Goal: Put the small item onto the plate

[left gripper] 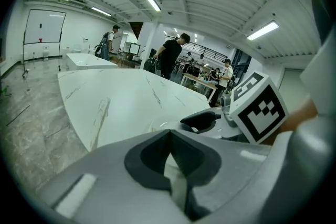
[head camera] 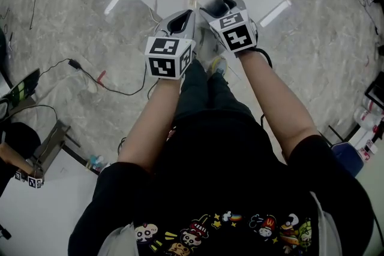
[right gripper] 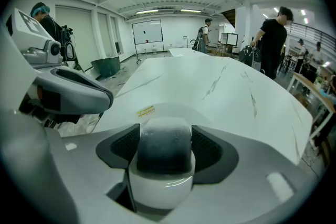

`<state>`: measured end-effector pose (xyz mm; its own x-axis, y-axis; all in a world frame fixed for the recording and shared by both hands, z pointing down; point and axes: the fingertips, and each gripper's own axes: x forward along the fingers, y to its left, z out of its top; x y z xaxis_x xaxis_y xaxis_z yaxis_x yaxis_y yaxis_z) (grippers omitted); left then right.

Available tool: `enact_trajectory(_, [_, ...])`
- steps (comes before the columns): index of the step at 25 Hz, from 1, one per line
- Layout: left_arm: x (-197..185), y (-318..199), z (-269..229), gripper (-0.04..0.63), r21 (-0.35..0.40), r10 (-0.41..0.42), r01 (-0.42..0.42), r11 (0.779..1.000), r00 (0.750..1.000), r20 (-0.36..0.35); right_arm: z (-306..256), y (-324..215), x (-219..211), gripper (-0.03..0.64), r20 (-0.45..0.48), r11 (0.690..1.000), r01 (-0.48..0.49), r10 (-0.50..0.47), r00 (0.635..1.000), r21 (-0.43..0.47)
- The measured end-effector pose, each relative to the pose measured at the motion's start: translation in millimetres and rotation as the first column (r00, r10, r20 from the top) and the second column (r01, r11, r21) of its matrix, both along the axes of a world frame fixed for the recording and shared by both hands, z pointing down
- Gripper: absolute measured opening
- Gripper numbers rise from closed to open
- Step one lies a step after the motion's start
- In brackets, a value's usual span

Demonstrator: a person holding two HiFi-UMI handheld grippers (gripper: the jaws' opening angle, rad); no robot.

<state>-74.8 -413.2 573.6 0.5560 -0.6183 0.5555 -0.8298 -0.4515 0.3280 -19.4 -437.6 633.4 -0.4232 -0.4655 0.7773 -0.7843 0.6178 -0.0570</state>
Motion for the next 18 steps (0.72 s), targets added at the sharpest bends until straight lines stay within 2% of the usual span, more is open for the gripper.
enact_trajectory(4, [-4,0,2,0.000,-0.001,-0.006,0.006,1.000,1.000,-0.003,4,0,-2,0.338,-0.008,1.000,0.001,-0.001,1.000,-0.001])
enact_trajectory(10, [18,34,-21,0.000,0.035,-0.006,0.006,0.999,1.000,0.003,-27,37,22,0.356,0.012,0.999,0.000,-0.001,1.000,0.042])
enact_trajectory(15, [-10,-7,-10,0.000,0.018,0.002,-0.002,1.000,1.000,0.008,-33,4,8,0.311,0.030,0.998,-0.032,0.031,0.999,0.047])
enact_trajectory(18, [-8,-2,-16,0.000,0.026,0.011,-0.011,1.000,1.000,0.014,-52,7,26,0.267,0.062,0.992,-0.092,0.086,0.994,0.090])
